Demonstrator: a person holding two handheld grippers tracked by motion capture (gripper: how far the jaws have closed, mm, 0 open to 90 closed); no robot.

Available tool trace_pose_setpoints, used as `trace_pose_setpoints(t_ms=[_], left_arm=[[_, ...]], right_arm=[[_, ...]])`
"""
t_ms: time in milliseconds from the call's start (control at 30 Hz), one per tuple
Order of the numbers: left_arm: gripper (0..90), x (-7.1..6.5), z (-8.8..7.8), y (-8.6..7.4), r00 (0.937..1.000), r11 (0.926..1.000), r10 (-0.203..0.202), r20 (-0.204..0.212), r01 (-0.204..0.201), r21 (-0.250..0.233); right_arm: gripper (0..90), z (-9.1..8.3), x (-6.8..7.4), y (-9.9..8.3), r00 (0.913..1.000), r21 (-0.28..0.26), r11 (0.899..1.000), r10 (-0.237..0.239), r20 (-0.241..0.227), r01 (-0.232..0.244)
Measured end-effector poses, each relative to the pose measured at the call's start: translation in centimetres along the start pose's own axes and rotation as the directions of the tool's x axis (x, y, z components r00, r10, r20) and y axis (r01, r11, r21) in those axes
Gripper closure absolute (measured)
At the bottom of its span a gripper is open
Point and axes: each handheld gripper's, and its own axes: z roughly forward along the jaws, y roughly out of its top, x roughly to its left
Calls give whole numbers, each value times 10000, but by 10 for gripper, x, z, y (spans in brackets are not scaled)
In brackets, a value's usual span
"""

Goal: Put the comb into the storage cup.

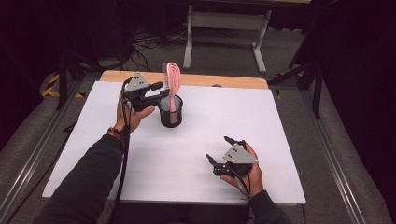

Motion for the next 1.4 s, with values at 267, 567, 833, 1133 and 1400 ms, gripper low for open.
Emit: trace_pose_setpoints(t_ms=[267, 567, 833, 1133, 1400], left_arm=[[528, -7, -3, -2, 9985, 9983, 551, 13, -551, 174], [469, -12, -5, -5, 9949, 9943, 1002, -53, -1000, 378], [414, -19, -8, -9, 9930, 9919, 1179, 46, -1180, 475], [381, -26, -11, -13, 9894, 9881, 1429, 254, -1441, 530], [342, -31, -15, -13, 9879, 9871, 1510, 361, -1526, 477]], right_arm=[[152, -2, 0, 1, 10000, -223, 9998, 1, 18, 0], [141, -4, -1, 2, 10000, -372, 9993, 7, 84, -4], [105, -2, 0, 2, 9998, -204, 9998, 43, 182, -40], [77, -1, 1, 2, 9997, -142, 9999, 71, 221, -68], [76, -1, 1, 3, 9997, -128, 9999, 15, 229, -12]])
